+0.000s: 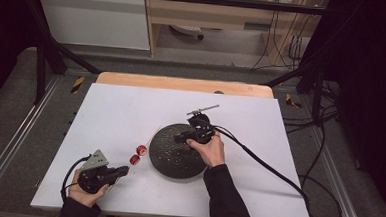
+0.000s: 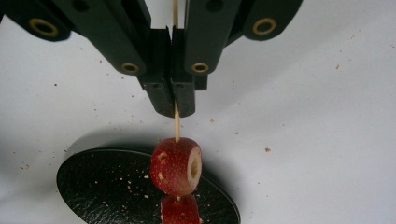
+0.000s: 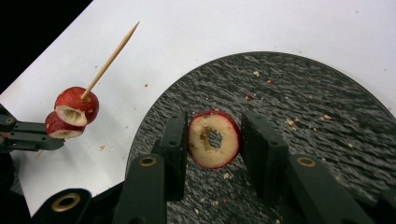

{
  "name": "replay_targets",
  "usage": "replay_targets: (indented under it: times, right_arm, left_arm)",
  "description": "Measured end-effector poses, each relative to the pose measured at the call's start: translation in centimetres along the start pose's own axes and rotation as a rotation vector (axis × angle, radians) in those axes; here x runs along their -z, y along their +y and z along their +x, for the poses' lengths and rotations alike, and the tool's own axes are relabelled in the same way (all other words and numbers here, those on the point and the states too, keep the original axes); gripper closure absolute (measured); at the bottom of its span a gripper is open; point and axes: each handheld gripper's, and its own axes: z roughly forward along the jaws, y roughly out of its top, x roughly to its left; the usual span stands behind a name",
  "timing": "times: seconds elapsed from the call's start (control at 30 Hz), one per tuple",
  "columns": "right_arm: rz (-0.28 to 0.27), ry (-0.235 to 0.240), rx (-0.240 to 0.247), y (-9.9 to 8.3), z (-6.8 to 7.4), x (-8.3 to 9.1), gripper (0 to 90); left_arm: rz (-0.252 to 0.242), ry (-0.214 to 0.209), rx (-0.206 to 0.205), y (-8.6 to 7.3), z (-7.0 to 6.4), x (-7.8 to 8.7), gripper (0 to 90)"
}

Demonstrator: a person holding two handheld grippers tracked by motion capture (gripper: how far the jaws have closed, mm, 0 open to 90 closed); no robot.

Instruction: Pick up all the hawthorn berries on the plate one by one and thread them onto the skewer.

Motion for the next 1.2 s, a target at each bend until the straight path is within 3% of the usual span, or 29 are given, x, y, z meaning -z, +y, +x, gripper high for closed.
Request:
replay_targets:
  times: [0.17,0.47,0.8,1.2]
  right_arm:
    - [-0.038,0.011,-0.004,-1.1,-0.3,0.9,63.5]
    - [-0.132,0.035,-0.052,-3.1,-0.8,1.7,63.5]
    - [-0.222,0.068,-0.104,-5.5,-1.6,1.8,63.4]
    - [-0.371,0.081,-0.158,-6.9,-2.1,2.4,63.5]
  left_arm:
    - [0.003,0.000,-0.003,0.1,-0.1,-0.1,88.7]
    - [-0.001,-0.004,-0.008,0.2,-0.5,-0.4,88.7]
    - [-0.003,-0.012,-0.017,0.4,-1.0,-0.8,88.7]
    - [-0.003,-0.013,-0.029,0.7,-2.1,-1.6,88.7]
